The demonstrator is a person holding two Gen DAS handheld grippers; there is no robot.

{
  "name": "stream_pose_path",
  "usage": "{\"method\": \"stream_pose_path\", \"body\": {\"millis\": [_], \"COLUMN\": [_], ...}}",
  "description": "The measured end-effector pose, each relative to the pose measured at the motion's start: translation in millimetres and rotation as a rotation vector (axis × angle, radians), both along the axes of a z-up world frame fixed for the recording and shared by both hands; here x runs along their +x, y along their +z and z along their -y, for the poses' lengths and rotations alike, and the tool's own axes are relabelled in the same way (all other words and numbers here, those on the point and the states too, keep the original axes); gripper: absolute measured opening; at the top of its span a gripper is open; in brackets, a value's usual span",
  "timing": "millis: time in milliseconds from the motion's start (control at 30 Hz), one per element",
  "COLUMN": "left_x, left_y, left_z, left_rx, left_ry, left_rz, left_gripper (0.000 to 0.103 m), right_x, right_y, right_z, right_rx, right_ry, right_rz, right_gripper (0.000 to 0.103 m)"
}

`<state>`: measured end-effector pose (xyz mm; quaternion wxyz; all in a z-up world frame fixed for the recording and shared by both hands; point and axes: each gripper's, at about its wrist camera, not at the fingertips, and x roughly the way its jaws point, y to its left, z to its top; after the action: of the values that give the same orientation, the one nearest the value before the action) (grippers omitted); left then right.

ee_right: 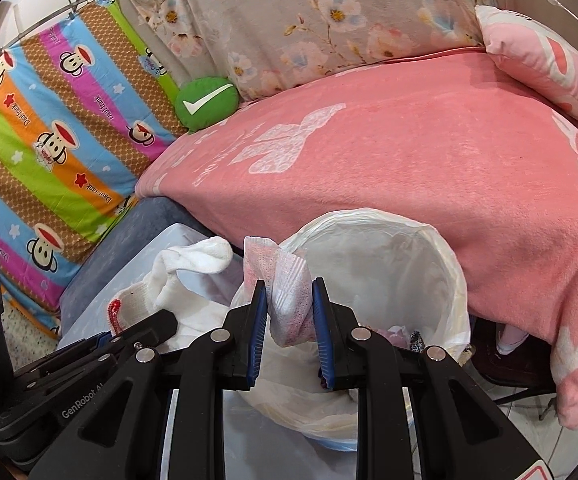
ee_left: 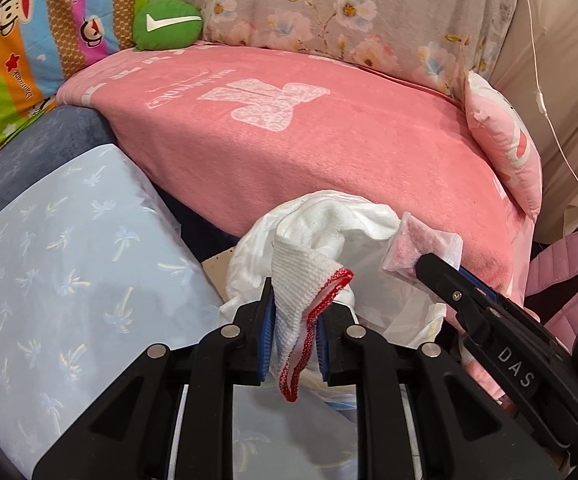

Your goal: Collect trash

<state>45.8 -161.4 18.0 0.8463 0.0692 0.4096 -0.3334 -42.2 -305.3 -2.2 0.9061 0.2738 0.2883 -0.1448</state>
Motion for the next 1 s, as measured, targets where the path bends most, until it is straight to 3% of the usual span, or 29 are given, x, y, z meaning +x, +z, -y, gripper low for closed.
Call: {"method": "stream_pose_path", "body": {"millis": [67,167,233,700,1000], "left_x": [0,-1,-2,7,3], "left_y": [-1,0,2,3,0], "left_z": [4,5,5,-22,-40], "left_rx": [0.000,-0.007,-0.006,-0.022,-0.005], "left_ry": [-0.004,0.004,0.017,0.102,0.144], "left_rz": [-0.007,0.007,0.023,0.029,0.054], "left_gripper": [0.024,0.040,0.056,0.059,0.072], "right_x": [-2,-4,-5,-1,3], "right_y": [0,-1,-1,4,10], "right_z": [0,5,7,5,-6], "right_rx": [0.000,0.002,0.003,-0.025,-0.065], "right_ry": [-0.003,-0.011,-0.016,0.003,0.038], "right_rz": [0.000,0.000,0.000,0.003,-0.025], "right_gripper": [0.023,0.023,0.023,0.030,0.034]}}
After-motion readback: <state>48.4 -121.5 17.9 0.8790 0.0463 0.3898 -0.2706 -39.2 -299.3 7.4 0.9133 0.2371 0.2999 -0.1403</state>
